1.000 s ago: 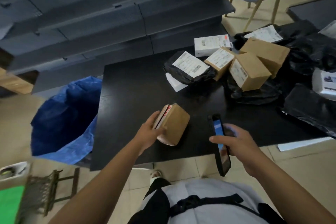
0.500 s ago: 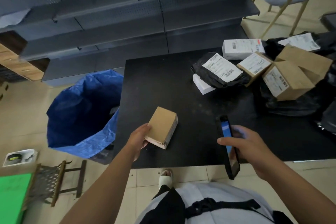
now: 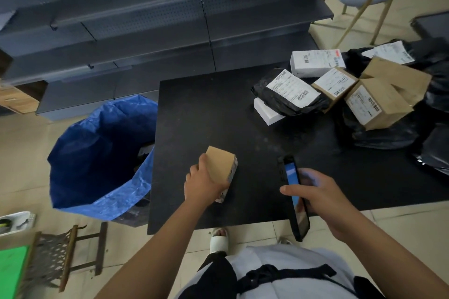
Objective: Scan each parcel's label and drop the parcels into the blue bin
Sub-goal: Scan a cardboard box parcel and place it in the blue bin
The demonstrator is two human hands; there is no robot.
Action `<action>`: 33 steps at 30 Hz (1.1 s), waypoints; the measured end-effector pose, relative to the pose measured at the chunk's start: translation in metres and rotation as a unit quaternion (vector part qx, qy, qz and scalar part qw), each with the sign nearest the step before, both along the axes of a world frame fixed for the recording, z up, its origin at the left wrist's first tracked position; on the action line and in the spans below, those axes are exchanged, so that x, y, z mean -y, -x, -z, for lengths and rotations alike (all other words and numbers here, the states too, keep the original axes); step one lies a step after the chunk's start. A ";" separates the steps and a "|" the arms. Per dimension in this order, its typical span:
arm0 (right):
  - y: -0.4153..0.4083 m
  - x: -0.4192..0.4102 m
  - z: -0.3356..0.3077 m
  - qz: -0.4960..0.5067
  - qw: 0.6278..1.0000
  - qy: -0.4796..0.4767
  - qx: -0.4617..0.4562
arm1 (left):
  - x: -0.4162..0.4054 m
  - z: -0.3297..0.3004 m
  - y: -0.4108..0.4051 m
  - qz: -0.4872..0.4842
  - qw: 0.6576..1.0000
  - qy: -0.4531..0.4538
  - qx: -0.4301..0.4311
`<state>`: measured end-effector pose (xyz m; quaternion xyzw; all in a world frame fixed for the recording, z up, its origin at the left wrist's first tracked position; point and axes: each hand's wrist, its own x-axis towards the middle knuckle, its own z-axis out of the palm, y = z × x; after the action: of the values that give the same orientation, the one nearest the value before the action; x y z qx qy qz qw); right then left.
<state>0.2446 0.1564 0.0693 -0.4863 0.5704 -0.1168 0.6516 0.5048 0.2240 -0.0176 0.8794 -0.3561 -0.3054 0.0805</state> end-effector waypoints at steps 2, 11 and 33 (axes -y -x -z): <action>-0.002 -0.002 0.001 0.005 1.000 0.000 -0.008 | 0.000 0.001 -0.009 -0.032 0.998 0.004 -0.047; -0.018 -0.009 -0.002 -0.014 0.999 -0.017 -0.031 | -0.038 0.008 -0.048 -0.285 0.853 0.113 -0.423; -0.088 -0.025 -0.018 -0.249 0.952 0.023 -0.177 | -0.060 0.043 -0.073 -0.243 0.842 0.191 -0.442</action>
<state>0.3326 0.1817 0.0873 -0.6406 0.5344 0.1241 0.5372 0.5775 0.2839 -0.0605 0.6766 -0.1085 -0.5583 0.4676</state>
